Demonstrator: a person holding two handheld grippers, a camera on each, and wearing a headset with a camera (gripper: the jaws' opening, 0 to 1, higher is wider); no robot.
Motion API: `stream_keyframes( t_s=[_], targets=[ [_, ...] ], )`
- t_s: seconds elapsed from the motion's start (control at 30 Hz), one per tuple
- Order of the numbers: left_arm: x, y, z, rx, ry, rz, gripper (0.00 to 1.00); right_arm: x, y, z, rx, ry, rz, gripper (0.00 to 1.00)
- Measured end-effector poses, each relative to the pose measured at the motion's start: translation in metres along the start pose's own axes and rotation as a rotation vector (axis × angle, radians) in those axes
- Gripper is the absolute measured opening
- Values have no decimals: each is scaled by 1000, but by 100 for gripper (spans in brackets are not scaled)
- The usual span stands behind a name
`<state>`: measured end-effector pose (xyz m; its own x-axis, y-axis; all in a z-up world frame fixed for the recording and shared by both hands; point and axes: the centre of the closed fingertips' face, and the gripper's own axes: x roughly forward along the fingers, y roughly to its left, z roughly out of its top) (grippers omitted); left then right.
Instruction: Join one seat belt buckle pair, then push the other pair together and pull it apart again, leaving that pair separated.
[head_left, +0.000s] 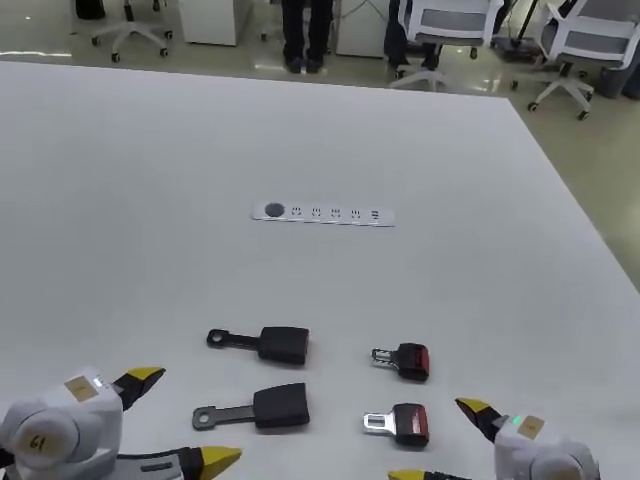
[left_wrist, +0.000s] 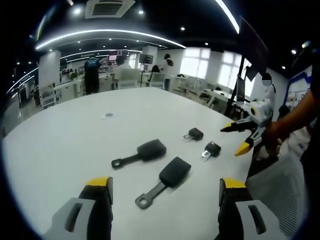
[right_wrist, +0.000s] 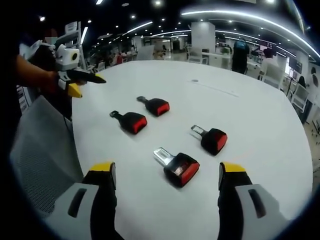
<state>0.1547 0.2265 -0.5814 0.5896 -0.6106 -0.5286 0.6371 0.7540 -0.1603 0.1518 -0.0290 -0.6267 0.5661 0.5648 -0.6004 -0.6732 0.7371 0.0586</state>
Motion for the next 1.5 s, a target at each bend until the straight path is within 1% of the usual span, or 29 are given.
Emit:
stream_keyframes(
  t_s=[0.03, 0.1, 0.13, 0.23, 0.3, 0.37, 0.4, 0.5, 0.57, 0.63, 0.7, 0.73, 0.8, 0.83, 0.87, 0.9, 0.93, 0.97, 1.03, 1.07, 1.13, 1.2, 1.23, 1.27, 1.3, 1.37, 1.43, 1.47, 1.5],
  targets=[
    [3, 1, -1, 4, 3, -5, 89, 2, 2, 0, -6, 4, 5, 85],
    [9, 4, -4, 10, 14, -13, 89, 5, -1, 1, -7, 12, 15, 85],
    [11, 1, -3, 12, 22, -20, 88, 7, -3, 1, -6, 11, 17, 85],
    [20, -4, -1, 20, 26, -38, 88, 13, -6, -1, -9, 24, 39, 83],
    [27, -4, -4, 10, 22, -53, 88, 16, -7, -2, -28, 41, 51, 84],
    [33, -4, -7, 24, 43, -59, 87, 19, -10, -2, -27, 44, 61, 84],
    [35, -5, -5, 25, 42, -64, 87, 21, -11, -2, -27, 45, 69, 84],
    [42, -7, -5, 31, 50, -80, 86, 23, -8, -3, -29, 55, 90, 84],
    [46, -8, -6, 41, 58, -88, 85, 25, -9, -6, -36, 69, 103, 83],
    [53, -7, -13, 43, 77, -99, 84, 27, -11, -10, -44, 79, 112, 84],
    [56, -9, -13, 41, 82, -109, 83, 29, -12, -13, -48, 88, 122, 83],
    [58, -10, -14, 42, 83, -115, 83, 29, -13, -14, -48, 89, 126, 83],
    [62, -12, -18, 57, 96, -131, 82, 30, -8, -16, -47, 99, 149, 83],
    [63, -13, -19, 58, 99, -138, 81, 31, -9, -17, -49, 105, 160, 83],
    [64, -15, -18, 58, 101, -150, 80, 32, -8, -18, -56, 112, 172, 82],
    [66, -18, -16, 65, 96, -163, 78, 33, -9, -20, -61, 117, 177, 81],
    [68, -18, -17, 76, 93, -172, 76, 34, -7, -21, -58, 122, 198, 81],
    [71, -18, -20, 92, 104, -179, 75, 35, -8, -22, -61, 121, 202, 81],
    [76, -20, -23, 92, 131, -196, 74, 37, -7, -23, -66, 133, 222, 80],
    [78, -20, -23, 97, 130, -202, 74, 37, -6, -24, -62, 138, 235, 79],
    [83, -20, -25, 129, 132, -215, 73, 39, -8, -25, -70, 144, 247, 79],
    [89, -18, -30, 138, 150, -227, 73, 42, -10, -27, -74, 154, 264, 79],
    [90, -18, -30, 148, 151, -230, 72, 42, -9, -23, -80, 147, 273, 78],
    [92, -19, -23, 169, 139, -234, 71, 42, -9, -23, -80, 146, 278, 77],
    [93, -19, -23, 168, 137, -236, 71, 44, -9, -23, -78, 146, 287, 76],
    [97, -18, -26, 166, 146, -253, 70, 46, -11, -23, -90, 147, 301, 76],
    [102, -18, -29, 195, 154, -258, 68, 48, -14, -26, -95, 167, 321, 75],
    [104, -18, -31, 193, 161, -263, 67, 49, -15, -29, -93, 180, 338, 74],
    [106, -18, -33, 192, 170, -271, 65, 48, -13, -27, -101, 179, 345, 74]
  ],
)
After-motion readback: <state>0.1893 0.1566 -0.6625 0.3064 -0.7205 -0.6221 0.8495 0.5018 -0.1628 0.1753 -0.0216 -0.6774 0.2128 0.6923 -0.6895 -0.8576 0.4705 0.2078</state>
